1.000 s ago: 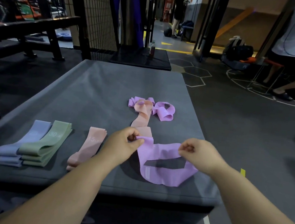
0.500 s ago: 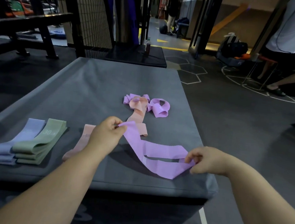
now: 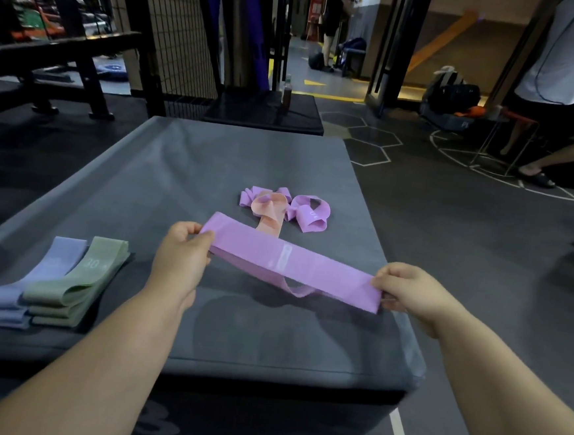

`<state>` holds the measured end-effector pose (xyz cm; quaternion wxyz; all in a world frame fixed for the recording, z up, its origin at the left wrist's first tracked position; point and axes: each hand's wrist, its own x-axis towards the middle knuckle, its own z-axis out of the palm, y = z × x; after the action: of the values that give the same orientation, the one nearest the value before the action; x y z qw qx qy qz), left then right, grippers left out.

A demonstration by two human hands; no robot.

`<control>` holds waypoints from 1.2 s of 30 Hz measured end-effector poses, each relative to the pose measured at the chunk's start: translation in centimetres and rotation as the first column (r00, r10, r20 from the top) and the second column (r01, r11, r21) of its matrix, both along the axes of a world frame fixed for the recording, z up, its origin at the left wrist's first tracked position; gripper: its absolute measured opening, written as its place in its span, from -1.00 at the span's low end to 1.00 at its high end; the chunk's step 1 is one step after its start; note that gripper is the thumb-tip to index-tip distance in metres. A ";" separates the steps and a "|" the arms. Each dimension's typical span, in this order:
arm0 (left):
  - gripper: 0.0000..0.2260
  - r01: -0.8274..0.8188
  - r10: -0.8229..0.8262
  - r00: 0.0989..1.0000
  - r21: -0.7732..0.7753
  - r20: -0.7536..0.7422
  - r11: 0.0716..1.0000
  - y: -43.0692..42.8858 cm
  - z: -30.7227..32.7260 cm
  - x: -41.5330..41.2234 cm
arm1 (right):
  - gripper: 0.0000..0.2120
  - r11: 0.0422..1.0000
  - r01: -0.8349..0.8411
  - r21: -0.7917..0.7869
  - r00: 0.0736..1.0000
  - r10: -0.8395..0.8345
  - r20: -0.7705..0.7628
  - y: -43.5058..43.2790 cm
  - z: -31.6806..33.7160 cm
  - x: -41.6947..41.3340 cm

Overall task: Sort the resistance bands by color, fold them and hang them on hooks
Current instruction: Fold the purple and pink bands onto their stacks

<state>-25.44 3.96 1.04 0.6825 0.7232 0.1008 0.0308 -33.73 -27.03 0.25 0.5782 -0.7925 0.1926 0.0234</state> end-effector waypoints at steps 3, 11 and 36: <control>-0.92 -0.004 0.004 1.000 0.047 -0.001 0.999 -0.1 -0.2 0.2 | -0.77 0.997 0.044 0.062 0.998 -0.046 0.033 -0.4 -0.3 0.3; -0.60 0.114 -0.119 0.993 0.255 0.002 0.960 -0.1 -1.4 -0.2 | -0.90 0.952 0.030 -0.306 1.000 -0.027 0.014 0.1 -1.7 0.4; -0.88 0.442 -0.429 0.894 0.404 -0.126 0.801 0.4 -2.5 -1.1 | -0.78 0.632 -0.258 -0.731 0.964 0.216 -0.154 8.5 -3.0 3.1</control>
<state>-26.58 4.35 -1.43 0.4968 0.8575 -0.0674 -0.1158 -30.61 -18.50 -2.79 0.1901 -0.9764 0.0945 0.0391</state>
